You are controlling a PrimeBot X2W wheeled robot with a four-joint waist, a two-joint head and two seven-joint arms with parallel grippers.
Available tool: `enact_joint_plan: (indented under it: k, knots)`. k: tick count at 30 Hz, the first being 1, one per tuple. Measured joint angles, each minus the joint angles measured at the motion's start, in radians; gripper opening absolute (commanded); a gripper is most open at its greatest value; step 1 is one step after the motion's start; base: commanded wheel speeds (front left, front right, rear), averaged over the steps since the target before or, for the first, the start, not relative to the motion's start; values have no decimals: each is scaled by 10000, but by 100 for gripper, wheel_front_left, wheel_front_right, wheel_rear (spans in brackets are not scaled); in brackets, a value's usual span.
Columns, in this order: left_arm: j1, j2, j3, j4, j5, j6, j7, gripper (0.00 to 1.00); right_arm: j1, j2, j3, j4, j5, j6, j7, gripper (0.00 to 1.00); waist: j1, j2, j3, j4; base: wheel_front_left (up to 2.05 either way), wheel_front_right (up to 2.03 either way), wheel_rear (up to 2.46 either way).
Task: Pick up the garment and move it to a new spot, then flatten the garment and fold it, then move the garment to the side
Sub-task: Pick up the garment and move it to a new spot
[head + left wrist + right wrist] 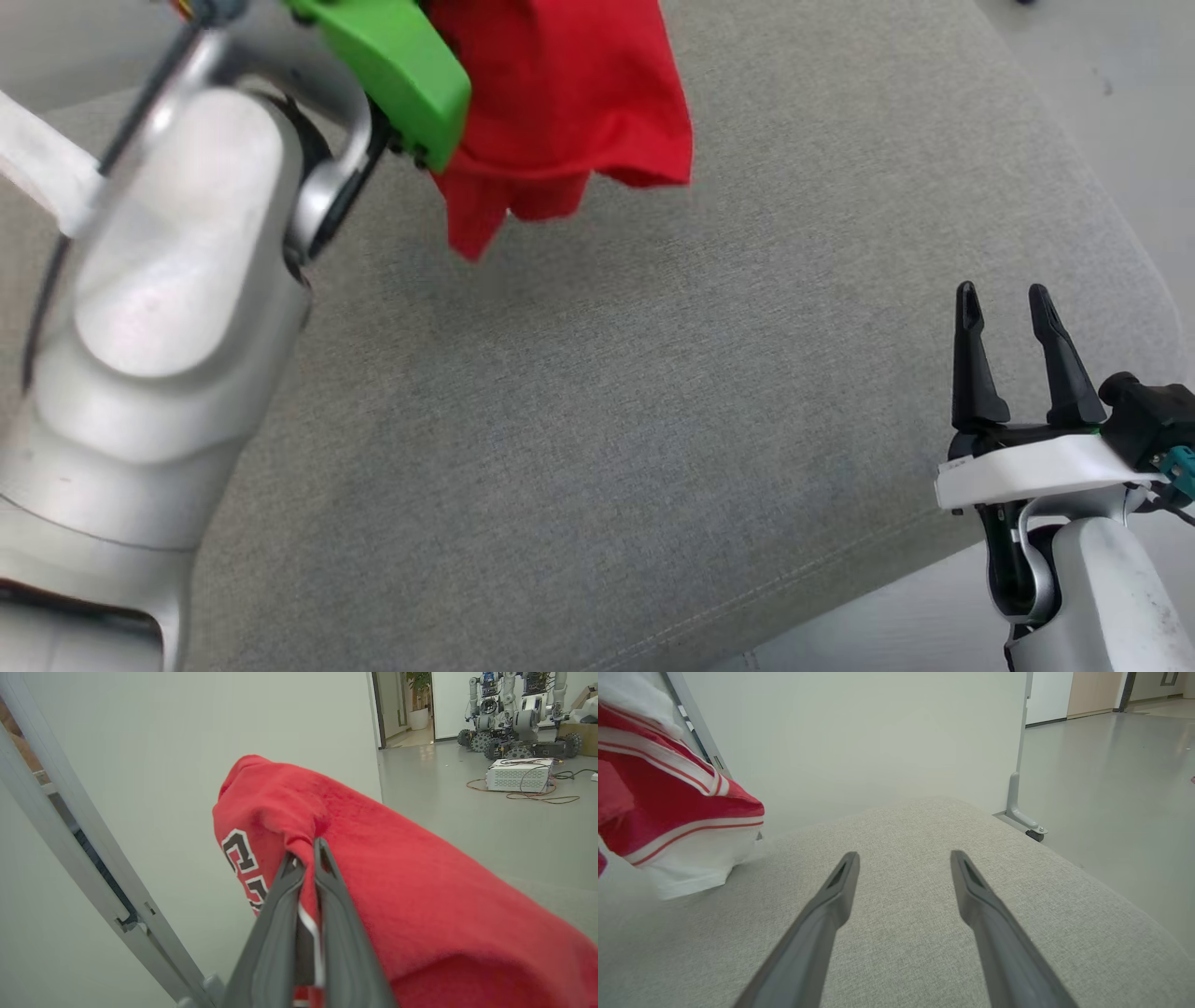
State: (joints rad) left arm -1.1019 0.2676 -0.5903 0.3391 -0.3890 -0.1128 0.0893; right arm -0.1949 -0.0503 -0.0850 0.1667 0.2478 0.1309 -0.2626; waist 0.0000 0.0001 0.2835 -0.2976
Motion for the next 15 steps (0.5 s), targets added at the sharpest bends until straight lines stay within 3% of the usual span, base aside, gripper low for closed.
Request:
enact_joint_plan:
  k: [6,15]
  knots:
    - [2060,-349,-180,784,-458,437,-752,0,14,0,75,-54,58,0,0,100,0,0,-74,-169,0,0,0]
    - [4168,-903,-784,1764,-740,550,-1538,0,84,2,150,-31,44,0,0,100,0,0,-247,-59,0,0,0]
